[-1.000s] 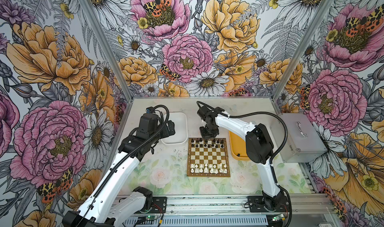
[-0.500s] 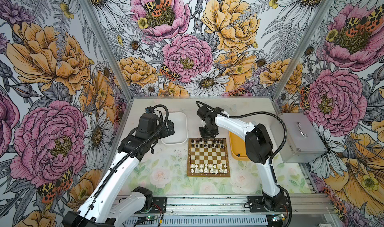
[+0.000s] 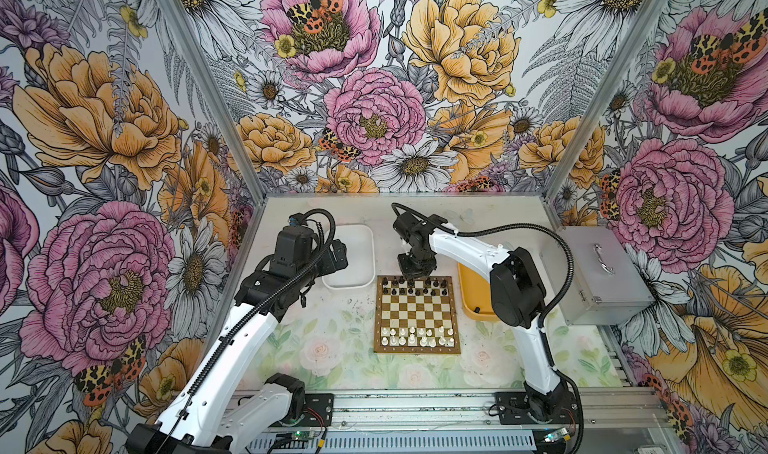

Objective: Set up the chess pieces on the board
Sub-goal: 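Lower the black piece onto an empty far-rank square and open the right gripper, then raise the right gripper and move it back over the yellow tub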

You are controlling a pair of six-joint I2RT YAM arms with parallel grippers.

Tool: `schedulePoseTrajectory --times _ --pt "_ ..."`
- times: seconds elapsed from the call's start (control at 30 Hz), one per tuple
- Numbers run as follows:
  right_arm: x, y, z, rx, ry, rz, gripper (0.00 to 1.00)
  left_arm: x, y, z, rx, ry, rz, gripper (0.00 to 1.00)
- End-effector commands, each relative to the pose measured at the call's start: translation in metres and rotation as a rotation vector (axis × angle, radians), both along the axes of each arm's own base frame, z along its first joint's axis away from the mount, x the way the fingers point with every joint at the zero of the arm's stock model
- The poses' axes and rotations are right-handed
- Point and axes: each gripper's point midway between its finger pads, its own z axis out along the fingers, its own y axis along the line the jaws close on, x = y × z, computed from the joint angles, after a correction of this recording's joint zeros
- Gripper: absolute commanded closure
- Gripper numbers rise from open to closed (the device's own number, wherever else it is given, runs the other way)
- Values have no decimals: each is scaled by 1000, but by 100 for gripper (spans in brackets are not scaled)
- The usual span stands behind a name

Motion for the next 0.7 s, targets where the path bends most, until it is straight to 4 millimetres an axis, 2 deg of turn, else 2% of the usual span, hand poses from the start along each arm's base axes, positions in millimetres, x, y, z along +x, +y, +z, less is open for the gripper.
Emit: schedulePoseTrajectory --times 0.0,0.2,0.3,0.37,0.47,0.53,0.67 --pt "11 5 12 2 -60 0 65 -2 1 4 2 -10 -20 1" --pt "19 8 25 21 -95 -3 64 2 -1 9 3 -16 -31 1" --pt "25 6 41 32 -133 -12 64 5 -1 13 7 -23 -32 1" --pt "32 -3 55 26 -171 -34 64 9 -3 16 4 -28 -41 1" --pt "41 -30 80 18 -216 -92 64 21 -13 22 -10 -40 -71 1" --pt "44 -56 94 5 -235 -145 64 32 -25 30 -16 -62 -100 1" --pt "32 -104 106 -39 -250 -225 64 56 -56 34 -22 -68 -170 1"
